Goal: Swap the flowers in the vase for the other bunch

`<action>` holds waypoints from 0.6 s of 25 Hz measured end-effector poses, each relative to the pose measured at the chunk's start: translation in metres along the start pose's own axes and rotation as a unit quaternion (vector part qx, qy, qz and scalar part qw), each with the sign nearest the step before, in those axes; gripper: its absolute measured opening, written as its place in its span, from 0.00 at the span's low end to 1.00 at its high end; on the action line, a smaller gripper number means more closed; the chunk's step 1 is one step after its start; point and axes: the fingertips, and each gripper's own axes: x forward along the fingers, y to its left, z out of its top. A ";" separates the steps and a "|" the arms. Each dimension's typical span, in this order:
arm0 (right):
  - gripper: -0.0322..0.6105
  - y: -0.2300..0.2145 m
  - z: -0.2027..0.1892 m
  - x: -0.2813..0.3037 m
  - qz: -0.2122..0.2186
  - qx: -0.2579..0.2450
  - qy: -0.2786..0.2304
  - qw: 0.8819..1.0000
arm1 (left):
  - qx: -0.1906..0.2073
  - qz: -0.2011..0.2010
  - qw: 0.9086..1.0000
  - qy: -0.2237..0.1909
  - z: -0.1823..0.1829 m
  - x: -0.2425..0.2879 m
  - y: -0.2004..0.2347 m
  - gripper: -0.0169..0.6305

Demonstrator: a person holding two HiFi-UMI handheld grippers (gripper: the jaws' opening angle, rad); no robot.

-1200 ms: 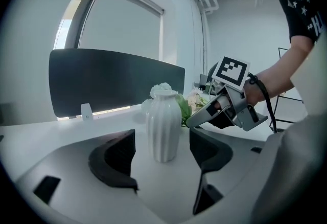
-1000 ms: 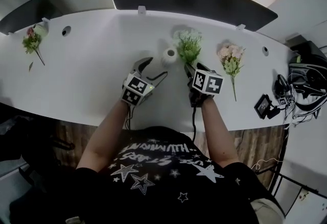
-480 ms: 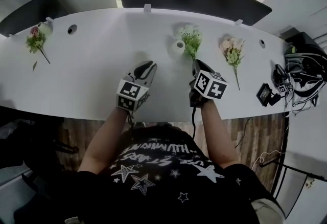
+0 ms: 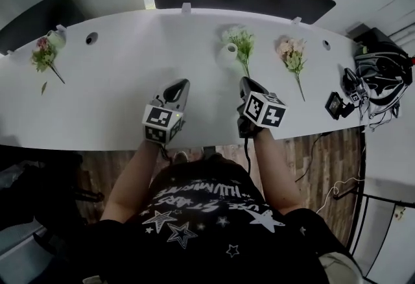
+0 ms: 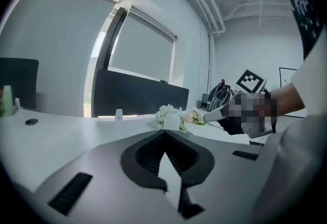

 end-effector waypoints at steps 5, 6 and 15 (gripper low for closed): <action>0.05 0.011 -0.014 -0.020 -0.014 0.004 -0.004 1.000 | -0.014 -0.025 0.999 -0.017 -0.001 -0.008 -0.003 0.04; 0.05 0.012 -0.016 -0.025 -0.017 0.005 -0.005 1.000 | -0.017 -0.028 0.999 -0.021 -0.001 -0.009 -0.004 0.04; 0.05 0.019 -0.035 -0.049 -0.023 -0.016 0.002 1.000 | -0.011 -0.044 0.999 -0.025 -0.001 -0.015 -0.020 0.04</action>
